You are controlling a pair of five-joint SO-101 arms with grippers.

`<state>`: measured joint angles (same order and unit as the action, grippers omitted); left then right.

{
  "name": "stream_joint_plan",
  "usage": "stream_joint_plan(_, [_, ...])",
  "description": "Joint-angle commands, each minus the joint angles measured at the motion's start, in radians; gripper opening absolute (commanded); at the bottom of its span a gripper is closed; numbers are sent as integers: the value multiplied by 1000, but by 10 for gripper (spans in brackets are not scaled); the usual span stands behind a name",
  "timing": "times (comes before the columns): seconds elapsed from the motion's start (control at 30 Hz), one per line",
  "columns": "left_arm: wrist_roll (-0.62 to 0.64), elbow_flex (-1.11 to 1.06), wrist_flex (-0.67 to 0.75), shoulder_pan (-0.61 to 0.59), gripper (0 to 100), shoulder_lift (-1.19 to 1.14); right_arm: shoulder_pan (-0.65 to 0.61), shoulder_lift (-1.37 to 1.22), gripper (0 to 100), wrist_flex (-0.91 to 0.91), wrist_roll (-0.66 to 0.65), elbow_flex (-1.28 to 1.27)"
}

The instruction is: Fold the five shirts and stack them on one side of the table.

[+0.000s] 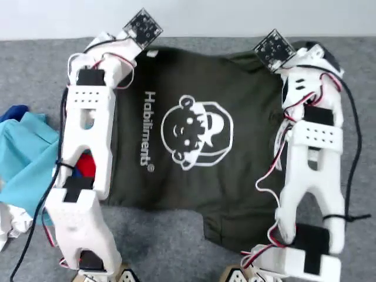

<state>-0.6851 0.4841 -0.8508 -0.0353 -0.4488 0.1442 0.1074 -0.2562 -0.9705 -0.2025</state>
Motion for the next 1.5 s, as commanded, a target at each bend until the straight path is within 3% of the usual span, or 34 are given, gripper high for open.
stream_joint_plan(0.0, [-9,236,-86,-3,14,-51,-5,-30,10,19,-5,143])
stream_joint_plan(0.23, [-9,466,-305,-2,14,-170,-5,-61,9,-53,-5,163])
stream_joint_plan(0.63, [-9,536,-898,-2,14,-193,-2,134,9,-769,95,161])
stream_joint_plan(0.9, [-15,473,-910,-37,15,-166,-5,217,9,-1175,97,161])
stream_joint_plan(1.13, [-124,-42,-907,-11,15,103,-1,222,9,-1511,98,164])
stream_joint_plan(1.27, [-135,-251,-905,-14,16,218,22,262,9,-1543,97,117])
stream_joint_plan(1.47, [-132,-355,-902,-17,16,187,-5,415,9,-1543,95,-149])
